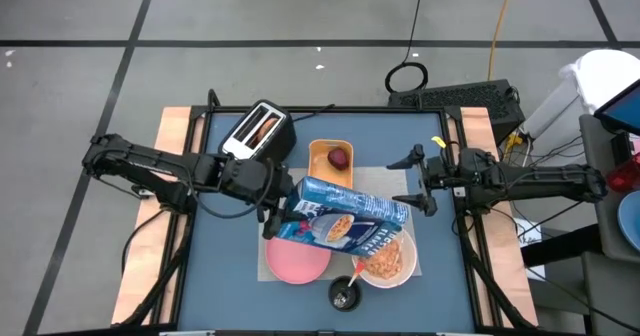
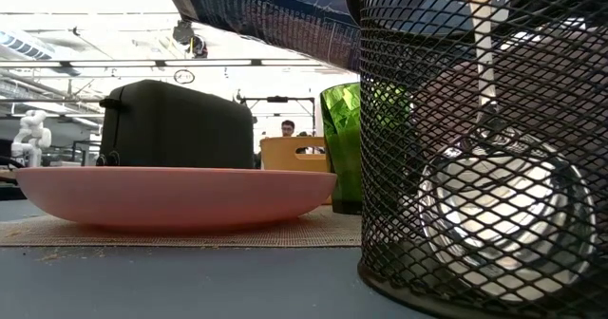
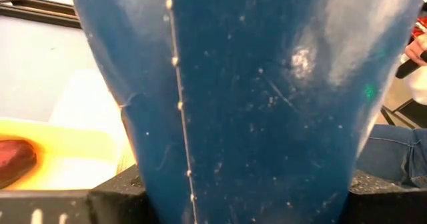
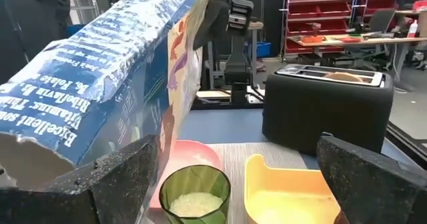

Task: Arrange a breakfast setting
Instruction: Pour the cereals into the white bowl

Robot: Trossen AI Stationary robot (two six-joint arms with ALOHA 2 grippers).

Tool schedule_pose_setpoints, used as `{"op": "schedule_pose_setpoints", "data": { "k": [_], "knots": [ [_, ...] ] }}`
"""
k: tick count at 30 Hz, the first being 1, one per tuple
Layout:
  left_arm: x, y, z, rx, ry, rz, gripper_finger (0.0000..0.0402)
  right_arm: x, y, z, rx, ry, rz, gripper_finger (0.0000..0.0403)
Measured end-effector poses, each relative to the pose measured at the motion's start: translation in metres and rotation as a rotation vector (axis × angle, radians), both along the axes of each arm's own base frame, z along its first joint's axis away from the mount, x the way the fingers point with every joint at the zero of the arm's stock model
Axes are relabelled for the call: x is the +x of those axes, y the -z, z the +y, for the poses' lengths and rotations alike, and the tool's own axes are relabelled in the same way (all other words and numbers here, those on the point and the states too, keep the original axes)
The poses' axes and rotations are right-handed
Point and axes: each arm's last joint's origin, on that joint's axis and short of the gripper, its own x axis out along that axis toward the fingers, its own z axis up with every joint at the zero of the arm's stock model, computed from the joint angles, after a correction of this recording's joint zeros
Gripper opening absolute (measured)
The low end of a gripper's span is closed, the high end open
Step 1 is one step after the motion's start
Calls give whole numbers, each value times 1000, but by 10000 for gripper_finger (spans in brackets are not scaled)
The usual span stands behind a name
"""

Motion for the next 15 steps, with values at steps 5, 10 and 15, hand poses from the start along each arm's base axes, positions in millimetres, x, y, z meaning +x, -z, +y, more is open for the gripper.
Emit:
{"op": "schedule_pose_setpoints", "data": {
  "k": [5,10,15],
  "knots": [
    [0,0,0,-1,-1,0,223,0,2,0,70,3,26,393],
    [0,0,0,-1,-1,0,223,0,11,0,196,12,59,393],
    [0,0,0,-1,-1,1,223,0,28,0,247,22,116,393]
  ]
}}
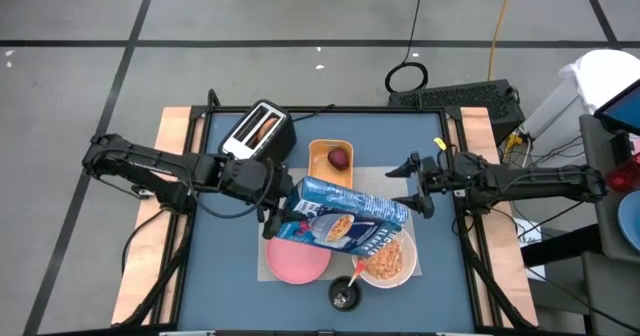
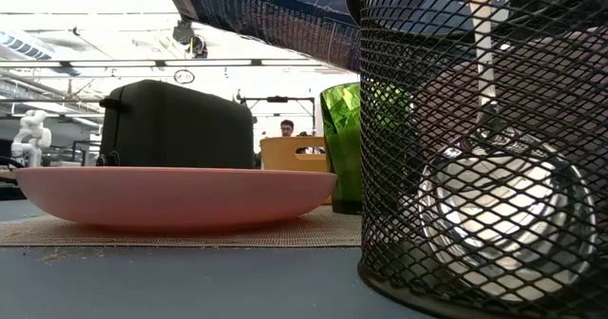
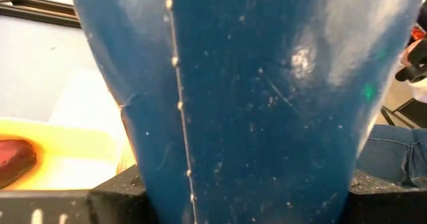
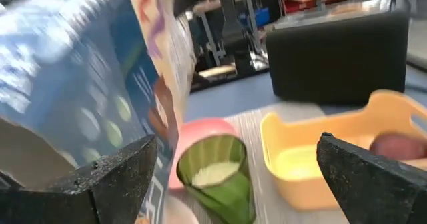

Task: Arrange a breakfast setting
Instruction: Pour the cereals into the white bowl

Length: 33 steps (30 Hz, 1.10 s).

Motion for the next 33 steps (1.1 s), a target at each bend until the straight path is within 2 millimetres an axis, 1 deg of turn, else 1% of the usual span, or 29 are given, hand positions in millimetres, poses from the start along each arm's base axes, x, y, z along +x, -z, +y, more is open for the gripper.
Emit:
{"op": "schedule_pose_setpoints", "data": {
  "k": [4,9,15,21,24,30,33],
  "knots": [
    [0,0,0,1,0,0,223,-1,11,1,60,-25,39,393],
    [0,0,0,1,0,0,223,-2,19,3,134,-87,72,393],
    [0,0,0,-1,0,0,223,-3,27,4,146,-107,90,393],
    [0,0,0,-1,1,0,223,-5,39,4,149,-107,107,393],
    [0,0,0,-1,1,0,223,-5,43,4,139,-122,59,393],
    [0,0,0,-1,-1,0,223,-9,47,7,121,-197,-105,393],
    [0,0,0,-1,-2,0,223,-10,43,10,104,-233,-176,393]
  ]
}}
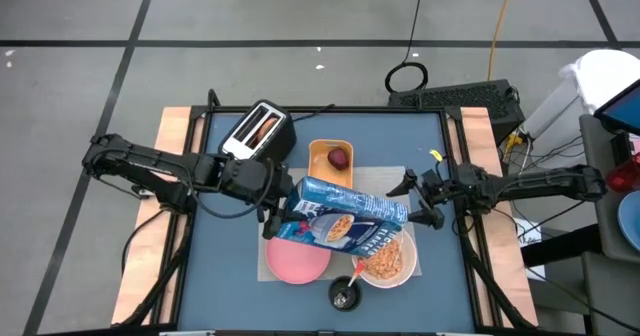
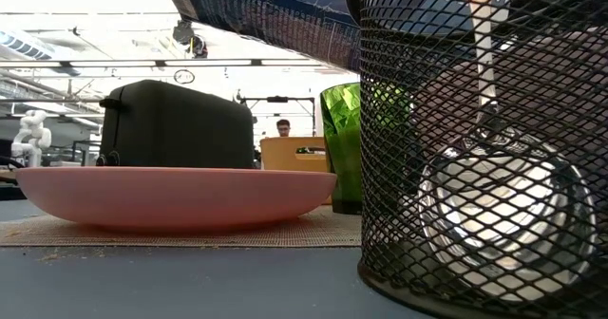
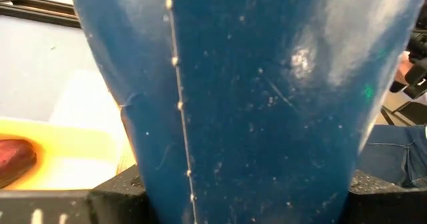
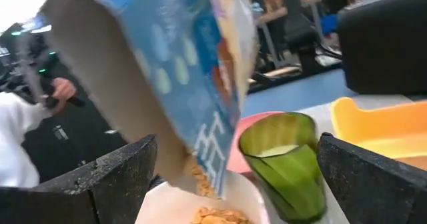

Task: Arrange a breakfast setting
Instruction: Pour the cereals into the white bowl

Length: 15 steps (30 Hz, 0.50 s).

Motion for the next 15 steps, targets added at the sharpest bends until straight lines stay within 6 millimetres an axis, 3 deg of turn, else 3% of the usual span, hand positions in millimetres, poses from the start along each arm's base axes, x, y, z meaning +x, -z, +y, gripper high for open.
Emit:
{"op": "schedule_pose_setpoints", "data": {
  "k": [15],
  "knots": [
    [0,0,1,-3,-41,1,223,0,-4,12,-113,56,-85,393]
  ]
}}
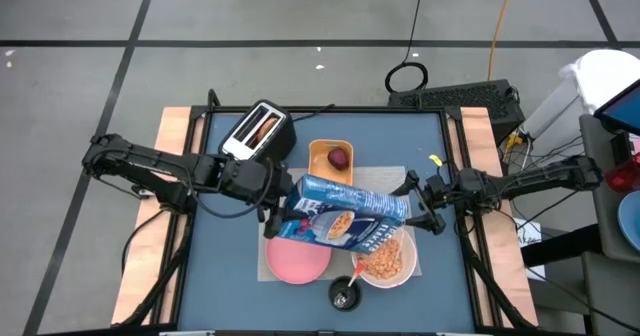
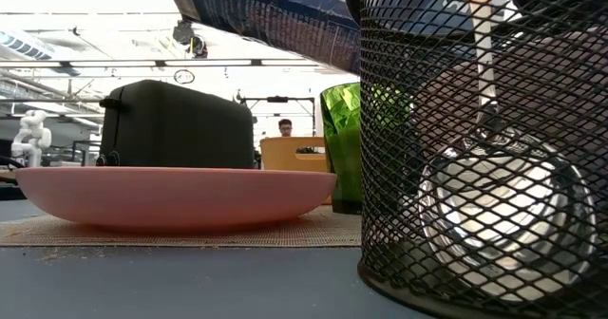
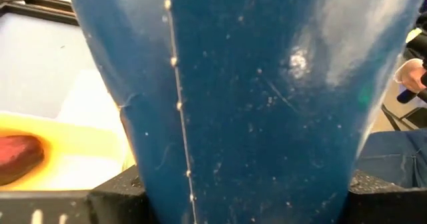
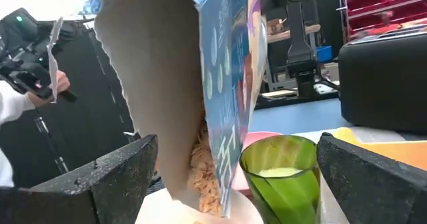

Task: Arrange a breakfast setting
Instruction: Pour the cereals into the white bowl

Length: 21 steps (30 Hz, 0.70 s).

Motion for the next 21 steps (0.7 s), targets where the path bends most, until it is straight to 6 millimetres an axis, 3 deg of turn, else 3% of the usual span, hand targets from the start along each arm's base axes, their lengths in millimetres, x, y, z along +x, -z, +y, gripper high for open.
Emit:
{"op": "schedule_pose_setpoints", "data": {
  "k": [21],
  "knots": [
    [4,-9,0,-11,-19,-100,223,0,-3,0,-76,43,-51,393]
  ]
}}
